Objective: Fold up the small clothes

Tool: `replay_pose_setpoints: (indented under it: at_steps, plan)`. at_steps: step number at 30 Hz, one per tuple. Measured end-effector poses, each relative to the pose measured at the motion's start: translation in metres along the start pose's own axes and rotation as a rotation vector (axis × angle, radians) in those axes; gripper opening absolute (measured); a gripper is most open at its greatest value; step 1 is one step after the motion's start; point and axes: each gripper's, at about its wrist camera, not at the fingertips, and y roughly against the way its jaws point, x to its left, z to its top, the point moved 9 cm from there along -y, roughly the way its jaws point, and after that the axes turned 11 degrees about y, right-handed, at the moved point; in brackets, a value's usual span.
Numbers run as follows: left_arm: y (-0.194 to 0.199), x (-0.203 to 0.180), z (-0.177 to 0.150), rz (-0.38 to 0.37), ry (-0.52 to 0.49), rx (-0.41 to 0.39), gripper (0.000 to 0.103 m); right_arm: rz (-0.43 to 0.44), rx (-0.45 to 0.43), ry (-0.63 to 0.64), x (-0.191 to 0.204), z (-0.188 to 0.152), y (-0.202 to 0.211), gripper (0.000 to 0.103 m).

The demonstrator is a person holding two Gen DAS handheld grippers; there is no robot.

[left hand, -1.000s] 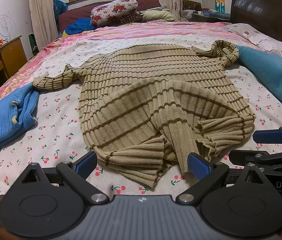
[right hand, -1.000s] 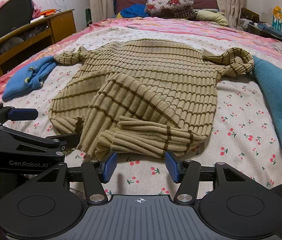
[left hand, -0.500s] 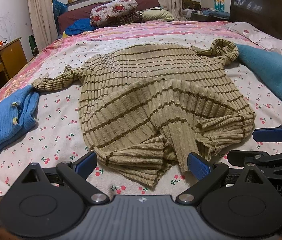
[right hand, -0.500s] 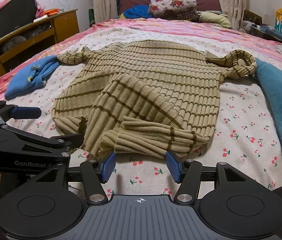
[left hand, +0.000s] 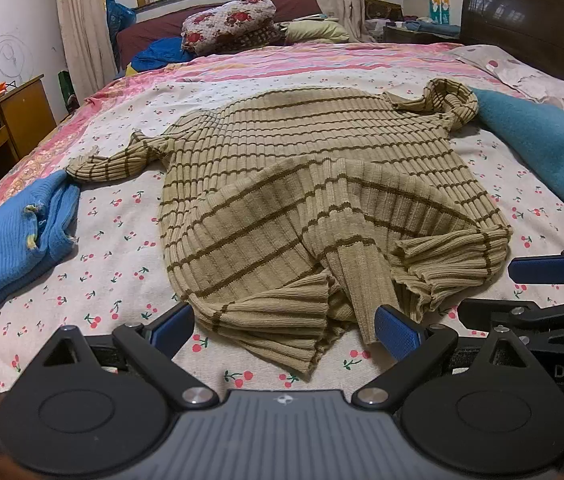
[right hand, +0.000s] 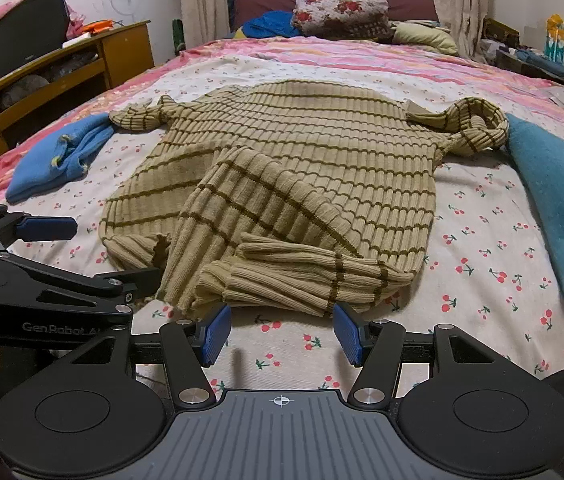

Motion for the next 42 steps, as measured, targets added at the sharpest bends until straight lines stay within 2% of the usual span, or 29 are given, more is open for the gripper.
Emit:
replay_pose_setpoints:
  at_steps: [28,34,42]
  plan:
    - [0.0,0.001,0.0,-0.003,0.0,0.002,0.102,0.001,0.004,0.0,0.0,-0.001,-0.001,0.057]
    - [0.003,0.002,0.004,-0.002,-0.004,-0.009,0.101,0.003,-0.004,0.033,0.002,0.0,0.0,0.057]
    - [0.004,-0.014,0.01,-0.018,-0.035,-0.018,0.102,-0.012,-0.007,-0.005,-0.01,-0.007,0.005,0.057]
